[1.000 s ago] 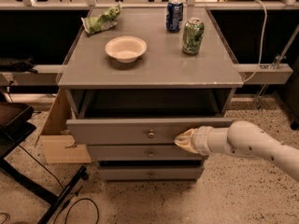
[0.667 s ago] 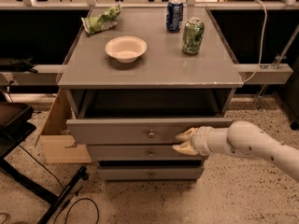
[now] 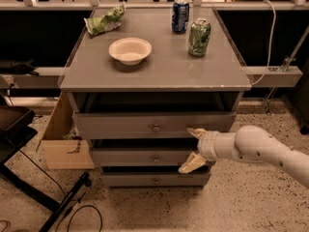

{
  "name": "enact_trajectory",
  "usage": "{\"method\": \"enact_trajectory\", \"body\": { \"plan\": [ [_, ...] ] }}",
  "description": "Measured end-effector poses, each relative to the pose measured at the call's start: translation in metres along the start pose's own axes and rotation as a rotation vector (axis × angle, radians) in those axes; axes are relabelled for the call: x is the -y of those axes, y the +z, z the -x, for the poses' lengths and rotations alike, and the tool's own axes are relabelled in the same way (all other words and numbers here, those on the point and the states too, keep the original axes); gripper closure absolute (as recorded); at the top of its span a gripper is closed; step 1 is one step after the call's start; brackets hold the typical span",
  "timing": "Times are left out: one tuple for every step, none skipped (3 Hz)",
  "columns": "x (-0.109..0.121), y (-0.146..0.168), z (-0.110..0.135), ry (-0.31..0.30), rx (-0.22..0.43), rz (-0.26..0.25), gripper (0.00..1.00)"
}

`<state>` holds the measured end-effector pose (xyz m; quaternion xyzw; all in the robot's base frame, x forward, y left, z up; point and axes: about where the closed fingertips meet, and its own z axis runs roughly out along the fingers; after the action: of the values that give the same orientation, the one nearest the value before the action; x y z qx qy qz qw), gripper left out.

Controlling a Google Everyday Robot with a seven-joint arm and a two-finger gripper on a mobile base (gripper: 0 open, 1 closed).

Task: Close top drawer

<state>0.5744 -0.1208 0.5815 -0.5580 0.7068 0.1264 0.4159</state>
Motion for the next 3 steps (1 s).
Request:
{"method": "enact_trajectory", "body": {
  "plan": [
    [-0.001,0.001,0.001,-0.005,0.000,0.006,0.19],
    [-0.007,0.002,0.007,-0.050,-0.004,0.057,0.43],
    [-0.014,-0.010,0.020,-0.136,-0.018,0.119,0.65]
  ]
}}
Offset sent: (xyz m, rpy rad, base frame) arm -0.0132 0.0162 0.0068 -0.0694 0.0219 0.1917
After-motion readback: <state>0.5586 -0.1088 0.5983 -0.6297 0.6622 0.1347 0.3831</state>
